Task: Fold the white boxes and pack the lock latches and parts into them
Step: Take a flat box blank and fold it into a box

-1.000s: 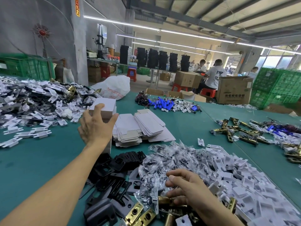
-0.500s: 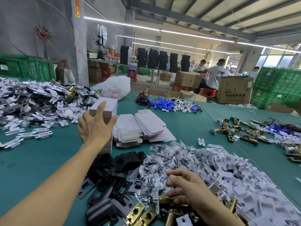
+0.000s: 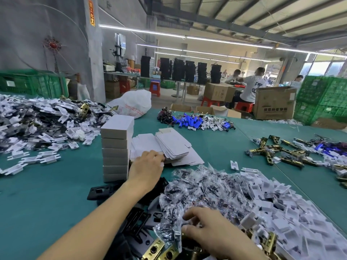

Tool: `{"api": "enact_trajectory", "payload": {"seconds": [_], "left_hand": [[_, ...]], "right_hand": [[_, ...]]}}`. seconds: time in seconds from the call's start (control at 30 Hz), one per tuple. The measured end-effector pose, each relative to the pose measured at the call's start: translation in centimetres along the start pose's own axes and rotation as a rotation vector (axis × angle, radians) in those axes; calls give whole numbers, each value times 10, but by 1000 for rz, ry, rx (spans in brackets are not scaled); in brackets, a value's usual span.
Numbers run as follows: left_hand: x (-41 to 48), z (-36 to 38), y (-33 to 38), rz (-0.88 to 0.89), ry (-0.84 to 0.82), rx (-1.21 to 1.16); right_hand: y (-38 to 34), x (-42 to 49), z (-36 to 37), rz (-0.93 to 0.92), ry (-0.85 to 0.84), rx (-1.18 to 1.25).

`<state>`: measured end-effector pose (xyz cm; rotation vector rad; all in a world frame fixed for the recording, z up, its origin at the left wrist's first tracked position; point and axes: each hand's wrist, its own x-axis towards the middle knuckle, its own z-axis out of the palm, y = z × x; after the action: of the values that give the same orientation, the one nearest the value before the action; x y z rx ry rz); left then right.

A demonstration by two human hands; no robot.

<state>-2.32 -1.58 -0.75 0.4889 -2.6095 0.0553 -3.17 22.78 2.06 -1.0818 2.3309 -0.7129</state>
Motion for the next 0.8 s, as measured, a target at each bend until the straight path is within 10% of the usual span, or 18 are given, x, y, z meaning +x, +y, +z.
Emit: {"api": "enact_trajectory", "payload": {"seconds": [0.27,0.8], "left_hand": [[26,21,-11,-337,-242,45],[45,36,-30,-197,-274,346]], "right_hand": [[12,8,-1,-32,-6,-57],[17,16,-1,-7,1,-16]]}}
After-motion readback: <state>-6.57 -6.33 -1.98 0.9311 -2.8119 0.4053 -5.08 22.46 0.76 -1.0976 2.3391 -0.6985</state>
